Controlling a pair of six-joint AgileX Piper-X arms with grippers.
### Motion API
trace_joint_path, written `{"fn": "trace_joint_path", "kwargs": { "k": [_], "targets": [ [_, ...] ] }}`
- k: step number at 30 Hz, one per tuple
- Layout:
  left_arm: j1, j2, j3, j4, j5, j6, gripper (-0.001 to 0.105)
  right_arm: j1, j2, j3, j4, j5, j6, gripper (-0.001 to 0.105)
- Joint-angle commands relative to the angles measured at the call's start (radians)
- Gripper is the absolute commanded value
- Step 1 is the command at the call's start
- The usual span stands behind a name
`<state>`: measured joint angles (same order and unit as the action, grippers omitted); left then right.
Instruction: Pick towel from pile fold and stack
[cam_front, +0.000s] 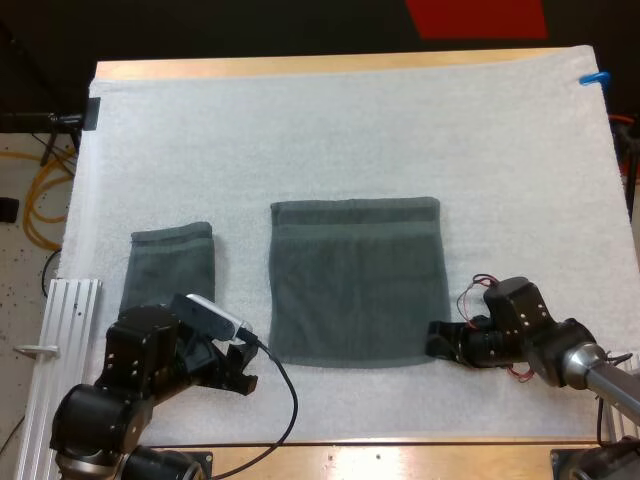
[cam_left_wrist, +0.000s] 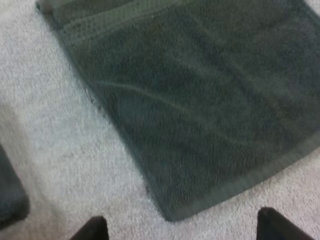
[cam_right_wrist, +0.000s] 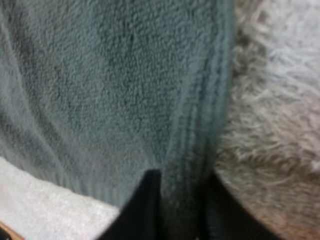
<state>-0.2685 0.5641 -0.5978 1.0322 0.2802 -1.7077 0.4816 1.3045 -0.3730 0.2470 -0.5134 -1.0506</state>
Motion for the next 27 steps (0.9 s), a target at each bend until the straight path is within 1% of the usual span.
{"fn": "trace_joint_path", "kwargs": {
  "k": [1,4,6,8,10,13,15,19,20,24,27],
  "targets": [
    [0.001,-0.004,0.011,-0.017,0.006,-0.019,0.059,0.002,0.003,0.007,0.005,0.009,0.001,0.0],
    [0.001,0.004,0.048,-0.089,0.037,-0.089,0.059,0.002,0.003,0.007,0.005,0.009,-0.002,0.0],
    [0.001,0.028,0.077,-0.149,0.073,-0.168,0.059,0.002,0.003,0.007,0.005,0.009,-0.002,0.0],
    [0.001,0.064,0.094,-0.183,0.091,-0.2,0.059,0.002,0.003,0.007,0.005,0.009,-0.002,0.0],
    [0.001,0.111,0.107,-0.216,0.11,-0.204,0.059,0.002,0.003,0.007,0.005,0.007,-0.002,0.0],
    [0.001,0.2,0.116,-0.258,0.116,-0.211,0.063,0.002,0.003,0.007,0.005,-0.002,-0.002,0.0],
    [0.001,0.294,0.115,-0.283,0.116,-0.211,0.065,0.002,0.003,0.007,0.005,-0.007,-0.005,0.0],
    [0.001,0.448,0.115,-0.331,0.131,-0.21,0.065,0.002,0.003,0.007,0.005,-0.007,-0.006,0.0],
    [0.001,0.5,0.115,-0.347,0.147,-0.206,0.065,0.002,0.003,0.007,0.005,-0.007,-0.006,0.0],
    [0.001,0.652,0.115,-0.384,0.272,-0.195,0.065,0.002,0.003,0.007,0.005,-0.007,-0.006,0.0],
    [0.001,0.728,0.115,-0.413,0.319,-0.195,0.065,0.002,0.003,0.007,0.005,-0.007,-0.006,0.0]
  ]
}}
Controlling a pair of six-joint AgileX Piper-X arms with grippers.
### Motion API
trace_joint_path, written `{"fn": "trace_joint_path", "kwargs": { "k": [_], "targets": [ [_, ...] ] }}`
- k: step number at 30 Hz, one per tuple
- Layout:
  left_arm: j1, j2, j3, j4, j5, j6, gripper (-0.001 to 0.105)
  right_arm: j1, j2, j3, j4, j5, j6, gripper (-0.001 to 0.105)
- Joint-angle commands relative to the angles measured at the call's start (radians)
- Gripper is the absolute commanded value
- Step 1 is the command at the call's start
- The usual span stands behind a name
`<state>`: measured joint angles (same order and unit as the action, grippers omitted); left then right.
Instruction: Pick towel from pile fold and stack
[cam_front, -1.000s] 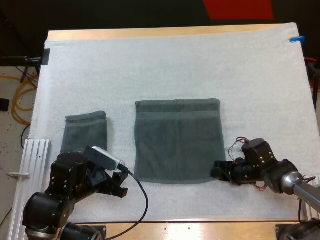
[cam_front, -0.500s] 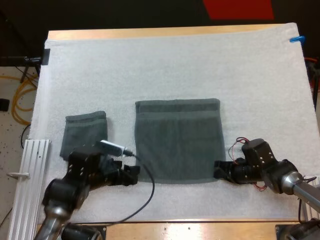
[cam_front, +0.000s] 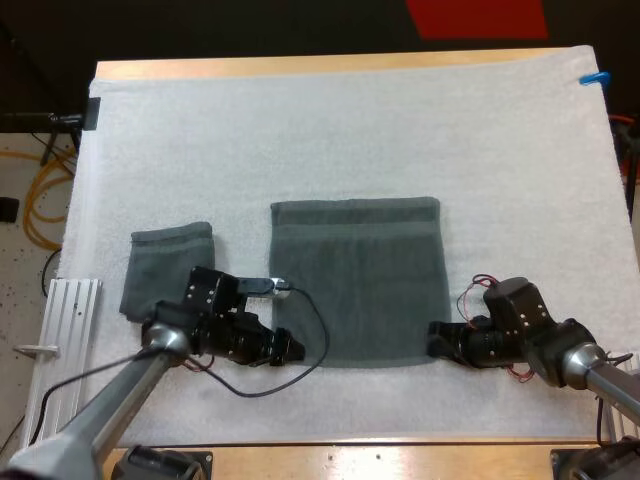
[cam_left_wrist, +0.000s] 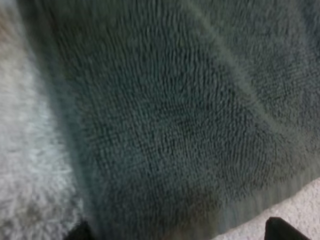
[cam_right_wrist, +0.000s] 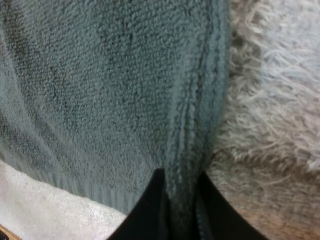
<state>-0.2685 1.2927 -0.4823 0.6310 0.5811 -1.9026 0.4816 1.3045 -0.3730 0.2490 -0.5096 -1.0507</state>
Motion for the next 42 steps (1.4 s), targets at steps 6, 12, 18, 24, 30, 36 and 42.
{"fn": "trace_joint_path", "kwargs": {
  "k": [6,12,18,24,30,36,42],
  "targets": [
    [0.001,0.065,0.0,-0.045,0.053,-0.008,0.065,0.002,0.003,0.007,0.003,-0.011,-0.006,0.0],
    [0.001,0.065,0.0,-0.059,0.062,-0.027,0.058,0.002,0.003,0.007,0.003,-0.011,-0.006,0.0],
    [0.001,0.063,0.0,-0.055,0.062,-0.046,0.018,0.002,-0.005,0.005,0.001,-0.008,-0.032,0.0],
    [0.001,-0.009,0.0,0.023,0.103,-0.037,0.0,0.002,-0.11,0.005,0.033,-0.003,-0.018,0.0],
    [-0.003,-0.144,0.0,0.19,0.148,-0.034,0.0,0.051,-0.265,0.003,0.147,0.011,0.008,0.0],
    [-0.004,-0.234,0.014,0.246,0.151,-0.038,0.0,0.131,-0.368,0.003,0.205,0.081,0.084,0.0],
    [0.001,-0.196,0.014,0.039,0.151,-0.149,0.0,0.138,-0.371,0.003,0.142,0.226,0.172,0.0]
  ]
}}
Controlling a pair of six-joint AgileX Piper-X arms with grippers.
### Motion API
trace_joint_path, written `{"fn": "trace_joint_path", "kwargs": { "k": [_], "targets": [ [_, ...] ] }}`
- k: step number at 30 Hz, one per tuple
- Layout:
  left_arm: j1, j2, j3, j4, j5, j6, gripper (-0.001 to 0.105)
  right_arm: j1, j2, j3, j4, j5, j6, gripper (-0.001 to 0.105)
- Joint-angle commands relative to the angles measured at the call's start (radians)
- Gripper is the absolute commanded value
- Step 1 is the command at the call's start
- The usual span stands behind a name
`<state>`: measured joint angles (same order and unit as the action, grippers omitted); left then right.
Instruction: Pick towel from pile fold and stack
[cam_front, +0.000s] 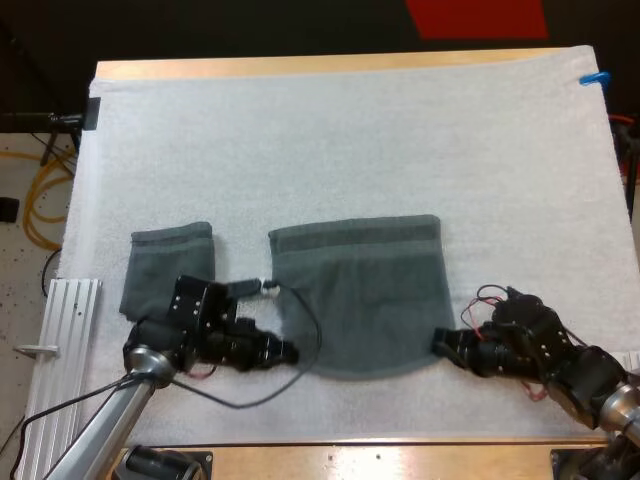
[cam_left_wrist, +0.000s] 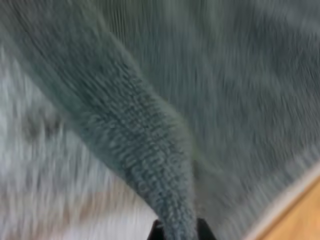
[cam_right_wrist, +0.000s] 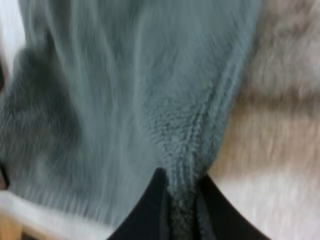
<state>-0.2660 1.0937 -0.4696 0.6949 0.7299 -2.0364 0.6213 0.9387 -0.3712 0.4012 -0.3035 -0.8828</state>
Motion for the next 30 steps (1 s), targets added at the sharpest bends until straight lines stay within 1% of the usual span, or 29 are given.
{"fn": "trace_joint_path", "kwargs": {
  "k": [1,2,6,7,9,12,15,19,21,25,28,30],
  "targets": [
    [-0.001,0.009,0.001,-0.057,0.002,-0.036,0.0,-0.001,-0.002,0.001,-0.025,0.035,0.016,0.0],
    [-0.001,0.03,0.001,-0.122,0.002,-0.075,0.0,-0.001,0.006,0.001,-0.059,0.049,0.044,0.0],
    [-0.001,0.124,0.001,-0.309,0.002,-0.177,0.0,-0.001,0.066,0.001,-0.183,0.068,0.082,0.0],
    [-0.001,0.139,0.001,-0.325,0.002,-0.185,0.0,-0.001,0.075,0.001,-0.194,0.067,0.09,0.0],
    [-0.001,0.195,0.001,-0.407,0.002,-0.218,0.0,-0.001,0.133,0.001,-0.259,0.067,0.116,0.0],
    [-0.001,0.245,0.001,-0.502,0.0,-0.239,0.0,-0.001,0.2,0.001,-0.341,0.073,0.135,0.0],
    [-0.001,0.284,0.001,-0.581,-0.018,-0.269,0.0,-0.004,0.257,0.001,-0.416,0.101,0.155,0.0],
    [-0.001,0.303,-0.001,-0.635,-0.061,-0.271,0.0,-0.038,0.296,0.001,-0.469,0.123,0.166,0.0],
    [-0.001,0.303,-0.001,-0.656,-0.104,-0.271,0.0,-0.081,0.312,0.001,-0.48,0.122,0.172,0.0],
    [-0.001,0.305,-0.001,-0.703,-0.136,-0.271,0.0,-0.156,0.33,0.001,-0.48,0.114,0.178,0.0],
    [-0.001,0.305,-0.001,-0.716,-0.172,-0.271,0.0,-0.209,0.35,0.001,-0.489,0.078,0.177,0.0],
    [0.005,0.305,-0.001,-0.716,-0.206,-0.271,0.0,-0.233,0.368,0.001,-0.526,0.034,0.175,0.0]
  ]
}}
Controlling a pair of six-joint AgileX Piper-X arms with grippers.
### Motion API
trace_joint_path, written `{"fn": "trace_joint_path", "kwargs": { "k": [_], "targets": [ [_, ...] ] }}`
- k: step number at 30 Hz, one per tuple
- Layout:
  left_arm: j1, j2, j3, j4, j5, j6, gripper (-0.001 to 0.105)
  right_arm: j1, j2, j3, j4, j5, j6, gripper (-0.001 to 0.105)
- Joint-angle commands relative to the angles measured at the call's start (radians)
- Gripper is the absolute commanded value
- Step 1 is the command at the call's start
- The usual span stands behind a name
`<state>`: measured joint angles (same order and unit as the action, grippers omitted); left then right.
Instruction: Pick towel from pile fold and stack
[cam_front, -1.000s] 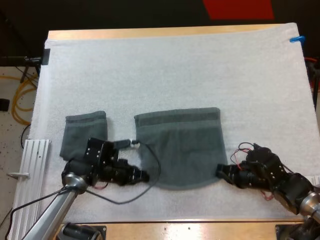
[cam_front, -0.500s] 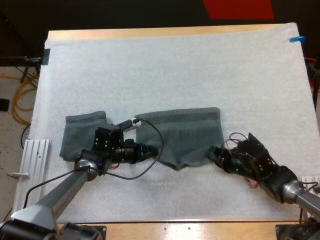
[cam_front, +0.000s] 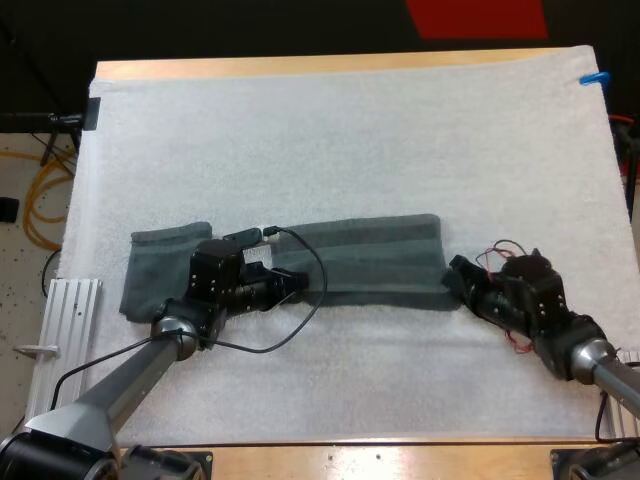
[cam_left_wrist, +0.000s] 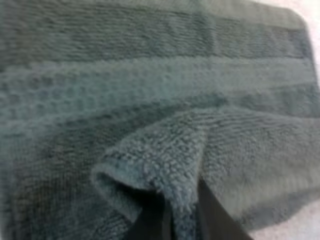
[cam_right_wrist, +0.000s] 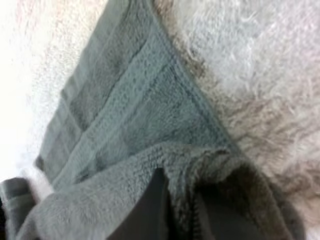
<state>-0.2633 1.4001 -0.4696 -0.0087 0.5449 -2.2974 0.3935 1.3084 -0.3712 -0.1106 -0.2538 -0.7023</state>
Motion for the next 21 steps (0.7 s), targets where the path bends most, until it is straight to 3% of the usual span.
{"fn": "trace_joint_path", "kwargs": {
  "k": [1,8,14,21],
  "targets": [
    [0.006,-0.002,-0.001,-0.013,-0.024,-0.01,0.0,-0.009,0.003,0.001,-0.028,-0.026,-0.006,0.0],
    [0.099,-0.002,-0.001,-0.01,-0.04,-0.01,0.0,-0.019,0.047,-0.012,-0.103,-0.059,-0.012,0.0],
    [0.155,-0.002,-0.001,-0.004,-0.023,0.001,0.0,-0.019,0.112,-0.056,-0.103,-0.11,-0.088,0.0],
    [0.157,-0.002,-0.001,-0.004,0.033,0.14,0.0,-0.019,0.168,-0.078,-0.15,-0.11,-0.088,0.0]
  ]
}}
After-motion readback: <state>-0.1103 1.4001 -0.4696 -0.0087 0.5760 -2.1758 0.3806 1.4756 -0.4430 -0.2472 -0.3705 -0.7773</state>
